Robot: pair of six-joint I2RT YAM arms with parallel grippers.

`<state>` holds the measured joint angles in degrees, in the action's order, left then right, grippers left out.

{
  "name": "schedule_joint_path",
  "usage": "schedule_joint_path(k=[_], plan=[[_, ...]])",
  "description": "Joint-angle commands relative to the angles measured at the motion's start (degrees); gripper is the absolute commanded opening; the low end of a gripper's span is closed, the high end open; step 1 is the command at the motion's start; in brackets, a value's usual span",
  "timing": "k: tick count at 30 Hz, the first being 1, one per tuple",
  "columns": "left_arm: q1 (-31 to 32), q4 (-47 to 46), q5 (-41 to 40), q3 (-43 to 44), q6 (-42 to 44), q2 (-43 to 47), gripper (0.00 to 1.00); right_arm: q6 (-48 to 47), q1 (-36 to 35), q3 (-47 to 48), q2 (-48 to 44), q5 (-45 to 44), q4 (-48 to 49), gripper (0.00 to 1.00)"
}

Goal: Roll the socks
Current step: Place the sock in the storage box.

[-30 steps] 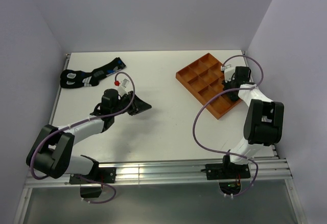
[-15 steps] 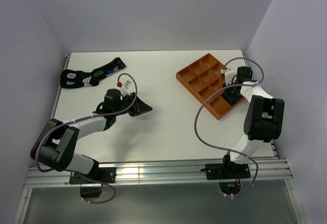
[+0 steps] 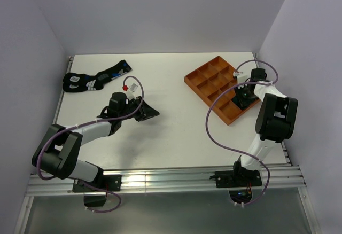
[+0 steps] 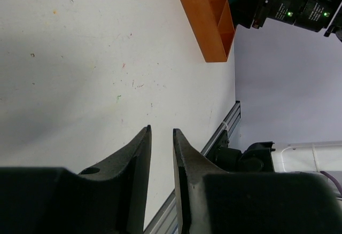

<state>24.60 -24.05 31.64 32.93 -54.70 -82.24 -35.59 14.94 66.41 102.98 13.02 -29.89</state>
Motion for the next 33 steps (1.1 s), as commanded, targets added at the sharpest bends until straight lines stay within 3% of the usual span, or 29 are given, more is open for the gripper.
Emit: schedule_joint_path(k=[1,2,3,9,12,23,33], plan=[[-0.2,0.4,0.3,2.1,1.8,2.3,0.28,0.6,1.1,-0.6,1.4,-0.6,-3.8,0.11],[-0.2,0.9,0.1,2.2,2.0,2.7,0.28,0.8,1.1,-0.6,0.5,-0.4,-4.2,0.18],[-0.2,1.3,-0.1,2.2,2.0,2.9,0.28,1.0,1.1,-0.6,0.1,-0.4,-4.3,0.18],[-0.2,2.5,-0.3,2.8,2.4,3.6,0.28,2.2,1.1,-0.3,-1.5,-1.5,-4.5,0.43],[-0.2,2.9,-0.5,3.1,2.7,3.7,0.28,2.4,1.1,-0.8,-2.8,-1.8,-4.4,0.49],[-0.2,2.6,-0.3,3.4,3.2,2.8,0.28,3.5,1.7,1.7,-5.9,-0.2,-6.8,0.56],[-0.2,6.3,-1.6,5.3,5.1,1.1,0.28,3.4,2.5,4.7,-9.1,3.7,-10.6,0.7]])
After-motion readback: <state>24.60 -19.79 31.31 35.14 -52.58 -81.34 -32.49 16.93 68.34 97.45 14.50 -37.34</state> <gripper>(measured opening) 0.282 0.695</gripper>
